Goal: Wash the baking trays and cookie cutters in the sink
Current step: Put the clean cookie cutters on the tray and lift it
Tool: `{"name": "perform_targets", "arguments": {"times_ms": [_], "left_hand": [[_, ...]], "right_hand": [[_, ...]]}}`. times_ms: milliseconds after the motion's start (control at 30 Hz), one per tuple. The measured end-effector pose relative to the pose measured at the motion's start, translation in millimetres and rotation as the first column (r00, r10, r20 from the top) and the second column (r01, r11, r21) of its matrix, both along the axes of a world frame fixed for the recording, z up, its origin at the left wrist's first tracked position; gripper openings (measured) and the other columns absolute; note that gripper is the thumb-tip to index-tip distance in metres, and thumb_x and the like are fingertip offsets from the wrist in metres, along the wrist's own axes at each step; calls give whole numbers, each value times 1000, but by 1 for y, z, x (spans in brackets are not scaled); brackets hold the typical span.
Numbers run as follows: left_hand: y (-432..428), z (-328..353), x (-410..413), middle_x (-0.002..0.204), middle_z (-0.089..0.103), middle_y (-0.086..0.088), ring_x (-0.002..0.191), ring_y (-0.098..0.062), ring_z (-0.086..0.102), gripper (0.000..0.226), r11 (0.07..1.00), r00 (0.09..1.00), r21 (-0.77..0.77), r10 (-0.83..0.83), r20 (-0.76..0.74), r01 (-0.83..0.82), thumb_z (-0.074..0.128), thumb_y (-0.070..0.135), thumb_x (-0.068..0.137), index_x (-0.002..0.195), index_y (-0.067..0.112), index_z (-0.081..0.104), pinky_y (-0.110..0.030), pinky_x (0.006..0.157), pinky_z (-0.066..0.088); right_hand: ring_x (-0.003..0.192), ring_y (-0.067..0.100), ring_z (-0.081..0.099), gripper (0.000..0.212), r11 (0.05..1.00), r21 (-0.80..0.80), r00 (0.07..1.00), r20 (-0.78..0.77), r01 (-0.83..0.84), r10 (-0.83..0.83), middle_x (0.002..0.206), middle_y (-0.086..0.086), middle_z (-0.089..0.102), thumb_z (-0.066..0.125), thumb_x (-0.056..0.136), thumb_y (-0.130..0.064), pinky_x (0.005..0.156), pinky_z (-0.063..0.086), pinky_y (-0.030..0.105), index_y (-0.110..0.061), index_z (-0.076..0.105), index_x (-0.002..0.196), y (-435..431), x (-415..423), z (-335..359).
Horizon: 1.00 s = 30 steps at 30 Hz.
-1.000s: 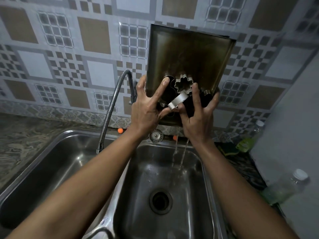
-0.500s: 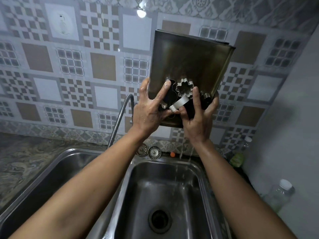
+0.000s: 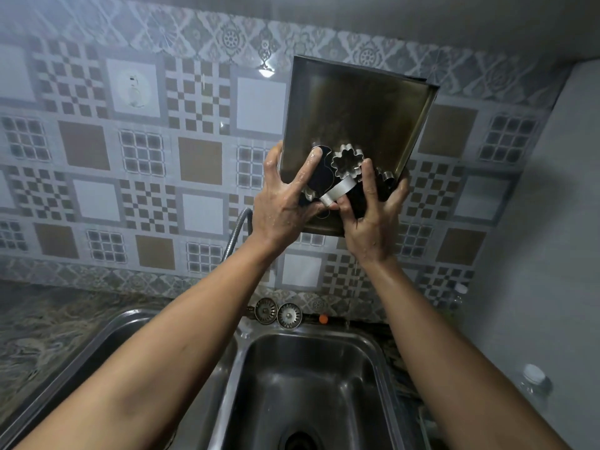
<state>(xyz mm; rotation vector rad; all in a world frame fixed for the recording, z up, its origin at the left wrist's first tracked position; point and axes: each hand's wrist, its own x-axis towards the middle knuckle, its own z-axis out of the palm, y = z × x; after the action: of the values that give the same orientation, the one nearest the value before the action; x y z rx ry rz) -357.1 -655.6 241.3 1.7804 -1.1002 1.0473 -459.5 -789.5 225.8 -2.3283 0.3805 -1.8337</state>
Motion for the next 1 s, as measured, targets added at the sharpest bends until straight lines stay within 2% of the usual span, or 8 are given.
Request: {"name": "perform_targets", "arguments": {"times_ms": [167,300,467,600,667,767,800,1000], "left_hand": [[-1,15,3,151,16,-17,122,-43,50,85,1000,1000,-9,9,16,-9,67,60,76,149,41,25,-46,65,61],[-2,29,2,151,21,-26,124,-47,49,91,999,999,-26,22,25,-21,76,53,76,149,40,24,-48,71,59],[-4,45,2,151,19,-24,115,-45,57,96,999,999,-28,21,32,-20,78,50,74,149,42,19,-46,70,60],[-6,54,1,151,20,-25,119,-44,54,93,999,998,-50,23,60,-20,76,54,75,149,40,21,-43,70,59],[-7,56,1,151,22,-26,117,-44,55,90,999,998,-49,23,63,-20,72,57,76,149,39,22,-43,70,59],[-7,58,-1,150,24,-28,115,-46,56,83,999,999,-41,18,51,-16,52,70,77,149,38,23,-45,70,59],[-7,59,-2,150,25,-29,113,-46,58,83,999,999,-37,19,46,-17,51,71,78,148,38,23,-45,70,59],[-7,64,-3,150,25,-29,109,-45,60,90,999,999,-45,10,43,-8,70,59,75,148,38,22,-44,69,59]], "right_hand": [[130,40,41,63,999,-42,999,28,22,-21,152,28,15,50,92,-58,79,58,44,-39,27,147,-2,2,17],[130,40,41,63,999,-47,999,43,18,-16,152,25,13,49,92,-59,72,61,44,-41,26,147,-2,2,32],[131,37,42,61,997,-76,998,61,0,5,152,28,17,48,93,-59,78,60,41,-40,26,147,-4,0,49],[131,36,43,61,996,-86,997,80,3,4,151,26,18,46,93,-61,79,60,41,-41,25,147,-6,0,59],[131,35,43,61,996,-85,997,79,2,5,151,24,17,45,93,-62,79,60,42,-43,23,147,-8,0,60],[130,35,44,62,996,-88,997,78,9,-2,150,22,17,46,93,-63,78,60,41,-44,22,147,-11,1,62],[130,35,44,62,996,-86,997,75,9,-3,150,22,17,46,93,-63,77,60,42,-45,22,147,-11,1,63],[132,38,42,61,996,-85,998,67,4,2,151,24,15,46,93,-63,77,60,42,-46,20,146,-11,0,68]]}}
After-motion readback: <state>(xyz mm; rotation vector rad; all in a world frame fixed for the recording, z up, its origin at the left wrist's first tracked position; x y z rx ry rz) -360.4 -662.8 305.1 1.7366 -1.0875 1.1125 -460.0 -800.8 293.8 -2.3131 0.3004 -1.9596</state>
